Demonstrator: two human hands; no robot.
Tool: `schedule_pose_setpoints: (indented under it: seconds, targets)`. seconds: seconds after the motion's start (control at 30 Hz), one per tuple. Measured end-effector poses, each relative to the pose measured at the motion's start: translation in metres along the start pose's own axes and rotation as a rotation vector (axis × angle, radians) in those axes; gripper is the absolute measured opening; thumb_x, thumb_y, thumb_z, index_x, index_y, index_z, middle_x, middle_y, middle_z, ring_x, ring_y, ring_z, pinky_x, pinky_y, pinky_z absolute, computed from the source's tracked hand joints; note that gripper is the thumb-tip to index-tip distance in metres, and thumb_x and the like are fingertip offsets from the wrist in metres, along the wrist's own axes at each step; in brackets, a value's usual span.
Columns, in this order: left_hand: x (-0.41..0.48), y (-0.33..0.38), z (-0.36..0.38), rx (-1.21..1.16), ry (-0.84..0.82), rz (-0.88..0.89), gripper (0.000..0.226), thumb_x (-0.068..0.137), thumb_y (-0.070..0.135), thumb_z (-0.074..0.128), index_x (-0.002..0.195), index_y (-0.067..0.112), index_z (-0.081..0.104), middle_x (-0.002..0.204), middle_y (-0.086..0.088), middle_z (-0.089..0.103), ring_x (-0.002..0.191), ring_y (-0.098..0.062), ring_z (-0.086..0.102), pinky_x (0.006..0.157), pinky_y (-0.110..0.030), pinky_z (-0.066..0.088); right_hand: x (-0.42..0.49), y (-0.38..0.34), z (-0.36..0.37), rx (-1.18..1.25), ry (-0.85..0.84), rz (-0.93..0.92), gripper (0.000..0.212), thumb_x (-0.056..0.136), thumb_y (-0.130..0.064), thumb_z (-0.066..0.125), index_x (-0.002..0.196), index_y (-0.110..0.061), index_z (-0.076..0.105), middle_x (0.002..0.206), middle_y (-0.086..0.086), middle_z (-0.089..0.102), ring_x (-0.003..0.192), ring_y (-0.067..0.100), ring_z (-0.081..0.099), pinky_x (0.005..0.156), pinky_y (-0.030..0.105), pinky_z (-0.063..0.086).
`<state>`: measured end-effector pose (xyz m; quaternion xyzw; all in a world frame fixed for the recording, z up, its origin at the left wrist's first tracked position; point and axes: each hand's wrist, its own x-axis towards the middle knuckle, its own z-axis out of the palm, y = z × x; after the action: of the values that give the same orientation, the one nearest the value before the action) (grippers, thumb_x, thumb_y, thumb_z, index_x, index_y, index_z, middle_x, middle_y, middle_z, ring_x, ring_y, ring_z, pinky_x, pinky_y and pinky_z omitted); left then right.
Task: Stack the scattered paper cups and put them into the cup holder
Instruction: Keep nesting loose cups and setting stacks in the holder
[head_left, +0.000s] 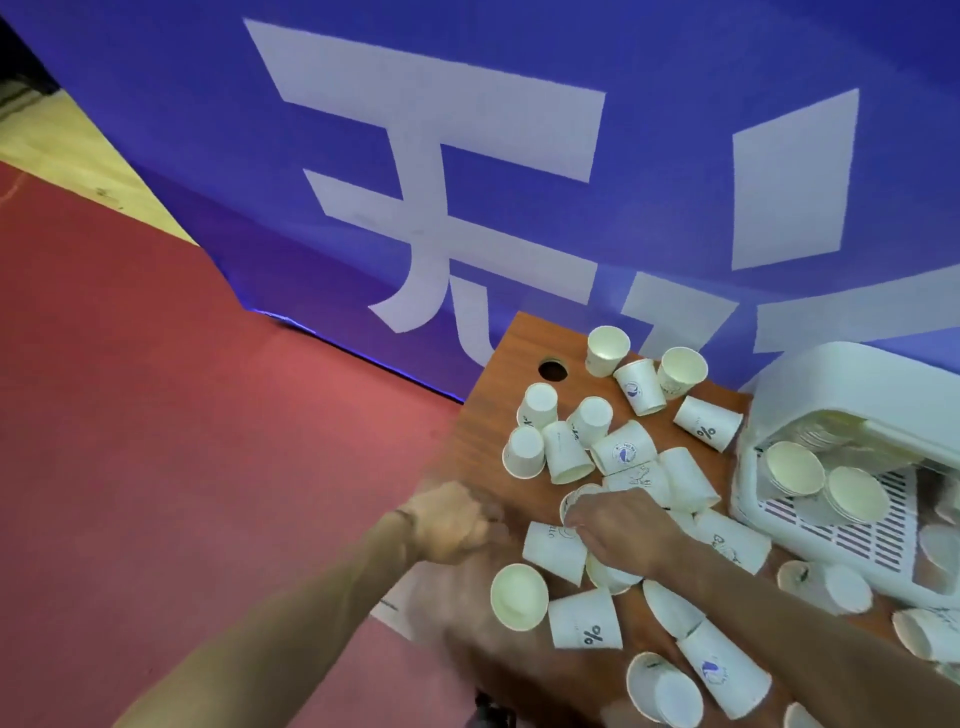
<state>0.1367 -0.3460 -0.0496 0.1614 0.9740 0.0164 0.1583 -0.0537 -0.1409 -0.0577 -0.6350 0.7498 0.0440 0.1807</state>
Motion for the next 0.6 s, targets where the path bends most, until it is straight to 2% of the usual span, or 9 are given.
schedule_pose_setpoints:
  seconds: [0.03,0.1,0.17,0.23,0.33,0.4,0.5,0.6]
  targets:
    - [0.001,0.010,0.005,0.026,-0.024,0.082,0.030,0.094,0.016,0.039,0.117,0.018,0.058,0.109,-0.001,0.058,0.100,-0.025,0.053,0.071,-0.042,0.050,0.001,-0.004,0.004,-0.027,-0.036,-0.045,0.030,0.099,-0.028,0.045,0.123,-0.034,0.063,0.122,-0.011,0.066,0.105,0.014,0.063,0.074,0.030,0.045]
    - [0.005,0.028,0.009,0.099,-0.065,0.206,0.022,0.091,0.011,0.047,0.110,0.017,0.057,0.103,0.000,0.055,0.093,-0.023,0.050,0.069,-0.040,0.051,0.003,-0.011,0.011,-0.097,-0.102,-0.151,0.032,0.096,-0.022,0.049,0.125,-0.030,0.062,0.122,-0.007,0.065,0.104,0.020,0.064,0.067,0.032,0.036]
    - [0.007,0.041,0.010,0.143,-0.093,0.277,0.019,0.089,0.011,0.052,0.105,0.019,0.058,0.099,0.003,0.056,0.088,-0.021,0.052,0.071,-0.036,0.051,0.005,-0.017,0.017,-0.179,-0.147,-0.232,0.031,0.093,-0.017,0.052,0.122,-0.023,0.060,0.118,-0.001,0.063,0.100,0.026,0.063,0.064,0.035,0.035]
    - [0.007,0.047,0.008,0.176,-0.116,0.302,0.020,0.089,0.013,0.055,0.107,0.022,0.059,0.100,0.005,0.057,0.087,-0.019,0.056,0.071,-0.032,0.050,0.006,-0.021,0.020,-0.216,-0.145,-0.222,0.026,0.092,-0.022,0.054,0.118,-0.018,0.057,0.113,0.003,0.061,0.095,0.029,0.062,0.063,0.036,0.034]
    - [0.009,0.056,0.006,0.194,-0.150,0.274,0.019,0.092,0.015,0.052,0.108,0.021,0.060,0.104,0.004,0.058,0.089,-0.019,0.058,0.073,-0.031,0.049,0.004,-0.025,0.025,-0.171,-0.090,-0.027,0.032,0.095,-0.042,0.048,0.116,-0.019,0.056,0.103,0.003,0.068,0.088,0.027,0.066,0.064,0.033,0.034]
    - [0.011,0.063,0.007,0.193,-0.190,0.241,0.018,0.094,0.017,0.050,0.107,0.019,0.062,0.104,0.003,0.059,0.089,-0.021,0.059,0.070,-0.033,0.049,0.002,-0.028,0.029,-0.129,-0.086,0.130,0.036,0.095,-0.048,0.046,0.114,-0.021,0.058,0.099,0.002,0.070,0.088,0.023,0.067,0.065,0.032,0.037]
    - [0.013,0.071,0.009,0.185,-0.238,0.182,0.017,0.094,0.017,0.050,0.104,0.019,0.063,0.100,0.003,0.060,0.087,-0.025,0.061,0.071,-0.035,0.051,0.000,-0.036,0.034,-0.003,-0.086,0.305,0.030,0.094,-0.045,0.050,0.107,-0.020,0.060,0.099,0.001,0.069,0.089,0.020,0.067,0.066,0.029,0.040]
    - [0.013,0.077,0.011,0.198,-0.259,0.155,0.020,0.092,0.010,0.050,0.103,0.019,0.065,0.095,0.001,0.062,0.083,-0.028,0.062,0.073,-0.037,0.053,0.000,-0.043,0.036,0.160,-0.089,0.424,0.017,0.092,-0.036,0.055,0.094,-0.020,0.051,0.097,0.002,0.069,0.086,0.020,0.067,0.066,0.029,0.047]
